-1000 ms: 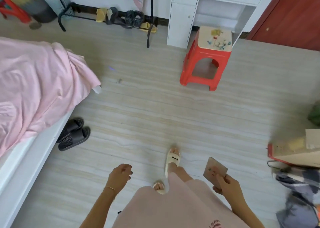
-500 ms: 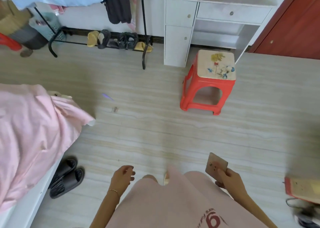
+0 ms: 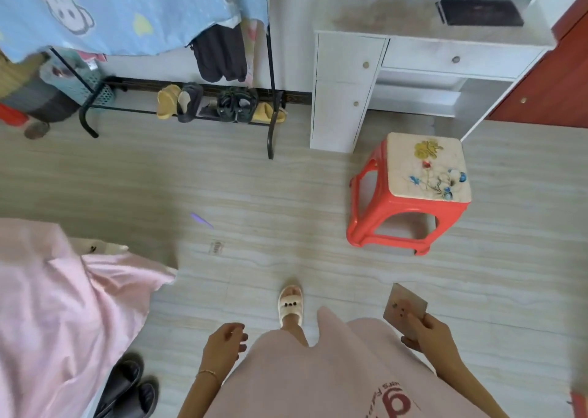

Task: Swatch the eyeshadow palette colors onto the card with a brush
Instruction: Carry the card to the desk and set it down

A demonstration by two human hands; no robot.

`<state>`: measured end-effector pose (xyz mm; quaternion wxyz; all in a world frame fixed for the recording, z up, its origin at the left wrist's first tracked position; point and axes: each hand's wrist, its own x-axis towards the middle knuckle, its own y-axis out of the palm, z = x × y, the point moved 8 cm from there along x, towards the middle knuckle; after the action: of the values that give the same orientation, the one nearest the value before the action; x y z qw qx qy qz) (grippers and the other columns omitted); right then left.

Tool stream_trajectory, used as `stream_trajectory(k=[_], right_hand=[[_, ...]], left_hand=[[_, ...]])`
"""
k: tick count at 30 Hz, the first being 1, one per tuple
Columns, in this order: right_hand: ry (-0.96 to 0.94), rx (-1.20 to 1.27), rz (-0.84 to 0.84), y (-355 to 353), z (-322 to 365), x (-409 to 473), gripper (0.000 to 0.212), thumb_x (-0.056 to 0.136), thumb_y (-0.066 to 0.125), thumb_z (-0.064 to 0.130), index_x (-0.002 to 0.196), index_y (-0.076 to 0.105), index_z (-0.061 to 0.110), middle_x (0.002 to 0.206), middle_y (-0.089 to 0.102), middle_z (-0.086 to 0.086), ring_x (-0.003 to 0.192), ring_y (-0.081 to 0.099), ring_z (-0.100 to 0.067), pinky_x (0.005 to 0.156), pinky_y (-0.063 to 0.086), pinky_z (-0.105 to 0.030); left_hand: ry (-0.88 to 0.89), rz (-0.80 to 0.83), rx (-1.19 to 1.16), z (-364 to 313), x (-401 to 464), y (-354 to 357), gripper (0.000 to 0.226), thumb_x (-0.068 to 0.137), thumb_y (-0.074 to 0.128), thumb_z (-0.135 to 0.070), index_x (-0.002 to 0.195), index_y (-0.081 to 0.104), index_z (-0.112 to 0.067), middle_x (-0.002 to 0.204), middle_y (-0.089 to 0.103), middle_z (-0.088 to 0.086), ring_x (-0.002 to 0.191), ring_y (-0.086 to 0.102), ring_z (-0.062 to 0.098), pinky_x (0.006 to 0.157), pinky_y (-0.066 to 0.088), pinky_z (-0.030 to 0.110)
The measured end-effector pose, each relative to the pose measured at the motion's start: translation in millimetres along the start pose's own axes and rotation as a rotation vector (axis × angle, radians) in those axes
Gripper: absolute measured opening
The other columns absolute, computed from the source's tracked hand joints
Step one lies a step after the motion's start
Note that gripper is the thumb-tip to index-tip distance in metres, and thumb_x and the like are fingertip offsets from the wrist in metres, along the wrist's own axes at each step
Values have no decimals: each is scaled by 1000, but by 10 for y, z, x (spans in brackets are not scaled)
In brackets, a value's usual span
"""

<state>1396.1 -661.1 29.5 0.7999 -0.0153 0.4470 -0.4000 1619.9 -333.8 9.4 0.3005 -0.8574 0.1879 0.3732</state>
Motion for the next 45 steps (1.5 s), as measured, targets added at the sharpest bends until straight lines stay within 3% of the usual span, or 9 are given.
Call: stream_trajectory(k=[5, 12, 16, 24, 28, 33, 42, 45], right_hand=[[38, 45, -42, 243, 558, 346, 18, 88, 57, 23, 79, 62, 7, 77, 62, -4, 60, 67, -28, 79, 50, -47], [80, 147, -88, 391, 1213, 893, 25, 87, 58, 29, 80, 62, 6, 78, 61, -7, 61, 65, -29, 76, 52, -44], [101, 196, -98, 391, 1491, 1318, 19, 88, 56, 20, 79, 62, 4, 75, 58, -8, 57, 61, -28, 77, 52, -49], [41, 141, -110, -50, 2561, 2370, 16, 89, 53, 18, 81, 61, 6, 70, 57, -5, 56, 63, -25, 74, 52, -47], [15, 100, -117, -292, 3139, 2818, 25, 89, 55, 22, 81, 60, -1, 61, 58, -5, 52, 59, -19, 63, 46, -33], [49, 172, -123, -362, 3576, 3249, 27, 87, 57, 19, 82, 61, -8, 61, 56, -7, 59, 56, -23, 64, 45, -34], [159, 305, -246, -371, 4163, 4022, 19, 88, 55, 16, 74, 60, 4, 65, 54, -3, 51, 60, -20, 68, 52, -41], [171, 346, -301, -420, 4490, 4225, 21, 87, 55, 14, 69, 55, 3, 56, 51, -4, 48, 58, -20, 59, 42, -30]], left_hand=[[115, 36, 138, -1010, 658, -233, 16, 95, 46, -16, 100, 61, -12, 89, 67, 6, 76, 63, 18, 81, 48, 35], [166, 120, 253, -2113, 1363, -101, 19, 96, 44, -17, 103, 61, -11, 92, 66, 7, 80, 63, 20, 79, 46, 34], [151, 147, 276, -2556, 1690, 103, 19, 96, 44, -16, 102, 61, -10, 91, 67, 7, 77, 63, 19, 75, 46, 32], [89, 118, 207, -3654, 2271, 552, 18, 94, 47, -8, 100, 62, 0, 82, 65, 13, 68, 59, 25, 60, 42, 29], [166, 157, 237, -4500, 2547, 895, 15, 94, 48, -13, 98, 62, -8, 88, 66, 8, 74, 62, 21, 65, 46, 29], [202, 185, 232, -5263, 2905, 1175, 15, 95, 46, -15, 97, 61, -13, 90, 66, 5, 78, 63, 19, 69, 47, 28], [181, 269, 374, -6308, 3856, 1563, 17, 94, 47, -13, 100, 62, -7, 90, 67, 9, 75, 63, 20, 69, 48, 30], [285, 308, 464, -6955, 4100, 1724, 17, 95, 46, -15, 101, 61, -9, 89, 66, 6, 75, 62, 16, 69, 47, 27]])
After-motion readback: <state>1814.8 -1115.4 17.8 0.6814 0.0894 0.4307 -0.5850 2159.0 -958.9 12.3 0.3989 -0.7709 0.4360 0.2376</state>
